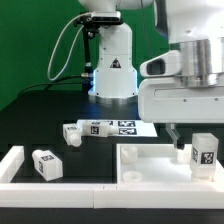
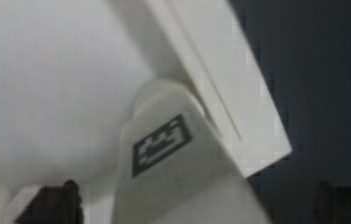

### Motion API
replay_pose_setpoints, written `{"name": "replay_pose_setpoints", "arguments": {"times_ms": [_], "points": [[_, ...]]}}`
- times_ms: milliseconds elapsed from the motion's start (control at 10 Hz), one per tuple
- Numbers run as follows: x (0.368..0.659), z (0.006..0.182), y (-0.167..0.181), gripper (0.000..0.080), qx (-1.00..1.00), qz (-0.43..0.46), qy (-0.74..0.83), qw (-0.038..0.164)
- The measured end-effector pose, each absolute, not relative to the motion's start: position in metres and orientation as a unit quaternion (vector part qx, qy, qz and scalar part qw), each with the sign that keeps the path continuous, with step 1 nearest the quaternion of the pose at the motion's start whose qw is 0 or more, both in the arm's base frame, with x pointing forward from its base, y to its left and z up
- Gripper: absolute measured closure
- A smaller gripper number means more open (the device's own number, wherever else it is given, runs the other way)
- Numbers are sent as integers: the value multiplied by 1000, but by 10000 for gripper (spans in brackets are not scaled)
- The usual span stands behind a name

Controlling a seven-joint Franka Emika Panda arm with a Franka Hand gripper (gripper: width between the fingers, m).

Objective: Assemble one leg

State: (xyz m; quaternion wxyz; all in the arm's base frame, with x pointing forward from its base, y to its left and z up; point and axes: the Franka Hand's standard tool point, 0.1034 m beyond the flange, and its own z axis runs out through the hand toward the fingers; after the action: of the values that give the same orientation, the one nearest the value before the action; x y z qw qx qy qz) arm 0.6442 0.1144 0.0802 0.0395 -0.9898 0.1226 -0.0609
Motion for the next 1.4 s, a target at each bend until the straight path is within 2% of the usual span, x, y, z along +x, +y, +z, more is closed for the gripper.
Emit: {"name": "replay_pose_setpoints", "arguments": {"times_ms": [100, 200, 300, 400, 500, 600, 1000, 1200, 1300, 1400], "points": [[643, 80, 121, 151, -996, -64, 59, 31], [643, 80, 121, 151, -995, -64, 66, 33], [643, 80, 121, 274, -995, -63, 70, 33], [643, 80, 121, 274, -994, -63, 79, 34], [643, 79, 121, 410, -991, -62, 110, 36], [643, 79, 117, 499, -988, -60, 140, 35], [642, 76, 112, 504, -911, -46, 408, 49], [641, 75, 115, 504, -826, -22, 559, 71], [642, 74, 116, 504, -764, -6, 638, 91], [642, 74, 117, 504, -727, 5, 679, 101]]}}
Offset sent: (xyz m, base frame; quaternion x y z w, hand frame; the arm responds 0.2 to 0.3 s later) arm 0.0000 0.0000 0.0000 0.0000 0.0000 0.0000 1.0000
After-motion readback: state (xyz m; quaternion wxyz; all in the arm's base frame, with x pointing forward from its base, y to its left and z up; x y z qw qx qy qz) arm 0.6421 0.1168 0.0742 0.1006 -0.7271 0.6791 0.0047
